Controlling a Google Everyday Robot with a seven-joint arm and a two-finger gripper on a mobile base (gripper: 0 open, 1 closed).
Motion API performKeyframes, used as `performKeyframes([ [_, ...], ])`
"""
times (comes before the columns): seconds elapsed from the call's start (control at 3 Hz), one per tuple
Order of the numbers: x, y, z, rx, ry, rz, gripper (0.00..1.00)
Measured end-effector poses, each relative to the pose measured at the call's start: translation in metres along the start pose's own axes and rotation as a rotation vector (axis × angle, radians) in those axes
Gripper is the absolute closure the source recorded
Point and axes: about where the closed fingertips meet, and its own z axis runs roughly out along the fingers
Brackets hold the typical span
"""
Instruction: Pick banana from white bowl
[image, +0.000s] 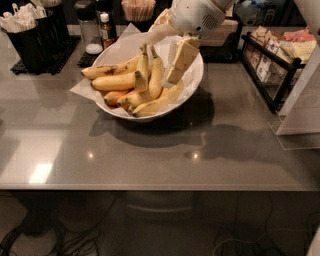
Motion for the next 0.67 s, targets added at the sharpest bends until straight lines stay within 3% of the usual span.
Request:
performKeyframes([
  [0.33, -0.001, -0.005, 0.023, -0.026, -0.055, -0.008, 0.09],
  [0.67, -0.005, -0.009, 0.054, -0.083, -0.117, -0.027, 0.10],
])
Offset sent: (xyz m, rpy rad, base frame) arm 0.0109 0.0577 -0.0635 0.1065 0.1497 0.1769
